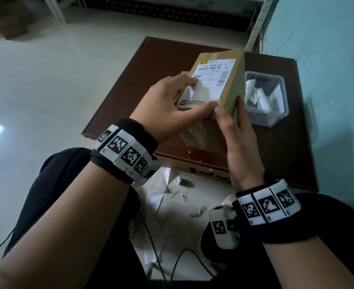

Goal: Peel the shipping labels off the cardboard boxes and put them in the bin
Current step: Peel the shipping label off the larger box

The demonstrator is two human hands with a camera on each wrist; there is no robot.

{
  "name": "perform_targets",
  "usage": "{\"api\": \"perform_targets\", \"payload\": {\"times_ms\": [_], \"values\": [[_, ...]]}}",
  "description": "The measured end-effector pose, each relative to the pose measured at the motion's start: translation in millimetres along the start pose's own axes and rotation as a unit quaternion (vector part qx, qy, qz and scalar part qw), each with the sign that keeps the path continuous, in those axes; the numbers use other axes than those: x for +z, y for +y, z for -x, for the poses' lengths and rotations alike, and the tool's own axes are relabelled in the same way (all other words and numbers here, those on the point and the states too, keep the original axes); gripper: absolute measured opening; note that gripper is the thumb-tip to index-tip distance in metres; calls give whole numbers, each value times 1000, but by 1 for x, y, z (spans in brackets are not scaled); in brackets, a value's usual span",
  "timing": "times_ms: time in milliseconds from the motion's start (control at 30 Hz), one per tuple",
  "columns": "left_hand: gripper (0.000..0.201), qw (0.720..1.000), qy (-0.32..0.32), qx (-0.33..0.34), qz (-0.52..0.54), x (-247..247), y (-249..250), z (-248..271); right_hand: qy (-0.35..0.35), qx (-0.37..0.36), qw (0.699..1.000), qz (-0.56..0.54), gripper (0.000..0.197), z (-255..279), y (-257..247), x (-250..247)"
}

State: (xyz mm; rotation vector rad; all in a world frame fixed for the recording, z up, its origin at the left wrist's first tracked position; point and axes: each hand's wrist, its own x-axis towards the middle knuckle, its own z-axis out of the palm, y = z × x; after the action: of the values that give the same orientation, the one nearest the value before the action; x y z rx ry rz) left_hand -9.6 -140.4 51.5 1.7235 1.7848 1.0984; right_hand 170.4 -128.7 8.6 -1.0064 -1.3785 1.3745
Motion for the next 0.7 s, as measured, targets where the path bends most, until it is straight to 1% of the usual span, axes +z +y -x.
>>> {"api": "perform_targets", "payload": {"times_ms": [100,167,233,300,400,500,567,633,700], "values": [[66,999,16,-25,30,4,3,25,-7,31,999,17,91,13,-6,-9],[70,998,18,-37,47,10,1,44,-12,56,998,22,94,25,-4,-15],[78,999,6,-32,34,18,-3,59,2,81,997,10,95,37,2,-18],[84,1000,2,-24,9,23,-8,66,13,92,996,7,95,43,6,-16],[83,1000,9,-29,-1,23,-11,60,2,84,996,30,92,36,10,-14],[76,1000,24,-19,6,22,-15,48,-18,62,997,39,89,24,12,-10],[76,999,36,-20,19,22,-19,42,-22,54,998,35,87,15,15,-4],[76,998,40,-29,25,24,-25,41,-16,54,998,25,85,8,18,4],[70,999,30,-35,20,25,-31,41,-3,64,998,5,85,4,23,9]]}}
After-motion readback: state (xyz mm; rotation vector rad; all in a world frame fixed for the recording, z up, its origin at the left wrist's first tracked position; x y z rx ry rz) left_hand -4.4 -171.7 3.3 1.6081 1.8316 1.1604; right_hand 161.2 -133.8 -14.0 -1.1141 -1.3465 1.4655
